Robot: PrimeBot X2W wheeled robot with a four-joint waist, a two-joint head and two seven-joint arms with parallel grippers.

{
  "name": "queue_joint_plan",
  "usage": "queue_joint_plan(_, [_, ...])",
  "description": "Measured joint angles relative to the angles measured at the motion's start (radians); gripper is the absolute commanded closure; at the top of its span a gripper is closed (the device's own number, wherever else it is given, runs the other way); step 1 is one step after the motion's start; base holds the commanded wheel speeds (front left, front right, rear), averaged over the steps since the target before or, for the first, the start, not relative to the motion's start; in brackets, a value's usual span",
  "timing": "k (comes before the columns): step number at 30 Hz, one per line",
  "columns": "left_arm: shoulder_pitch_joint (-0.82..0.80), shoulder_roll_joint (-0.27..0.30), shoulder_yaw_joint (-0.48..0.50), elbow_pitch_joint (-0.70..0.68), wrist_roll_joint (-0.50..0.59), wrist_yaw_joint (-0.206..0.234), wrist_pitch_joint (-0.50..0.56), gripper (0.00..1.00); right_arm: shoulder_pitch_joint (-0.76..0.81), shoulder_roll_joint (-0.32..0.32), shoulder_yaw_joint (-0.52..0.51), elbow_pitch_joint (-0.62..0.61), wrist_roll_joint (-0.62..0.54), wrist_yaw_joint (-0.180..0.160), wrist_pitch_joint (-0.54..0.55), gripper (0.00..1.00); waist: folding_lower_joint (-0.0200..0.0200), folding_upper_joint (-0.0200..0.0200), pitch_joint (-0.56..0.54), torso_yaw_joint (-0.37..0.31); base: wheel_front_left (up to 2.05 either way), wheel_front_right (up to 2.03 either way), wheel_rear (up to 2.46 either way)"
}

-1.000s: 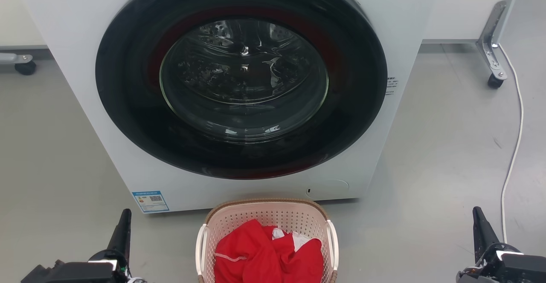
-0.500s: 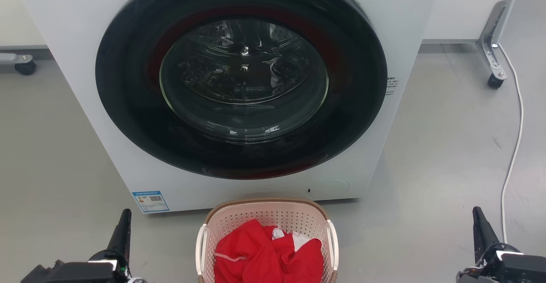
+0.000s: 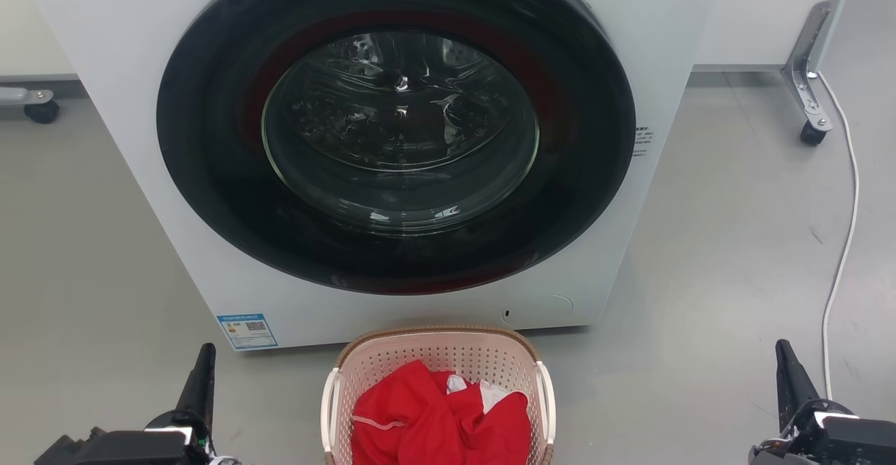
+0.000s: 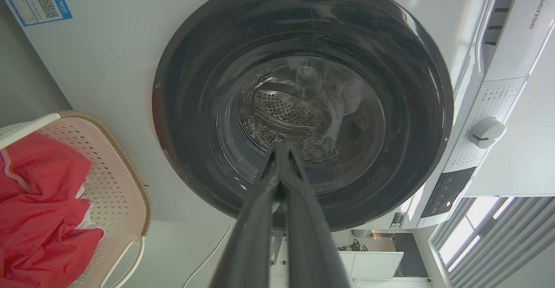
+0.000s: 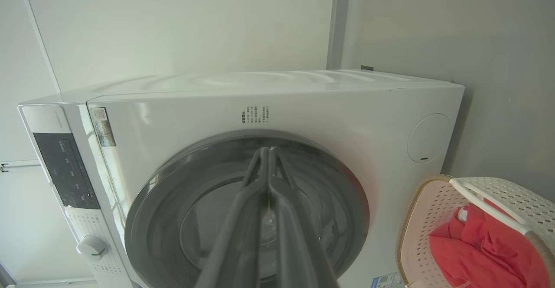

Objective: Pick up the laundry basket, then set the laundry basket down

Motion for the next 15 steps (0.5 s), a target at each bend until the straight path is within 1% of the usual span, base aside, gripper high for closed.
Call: queue_joint_plan(15, [0.0, 0.0, 0.0, 0.0, 0.0, 0.0, 0.0, 1.0, 0.0, 0.0, 0.0, 0.0, 0.0, 0.0, 0.0, 1.0, 0.0, 0.0, 0.0, 0.0, 0.0, 0.0, 0.0])
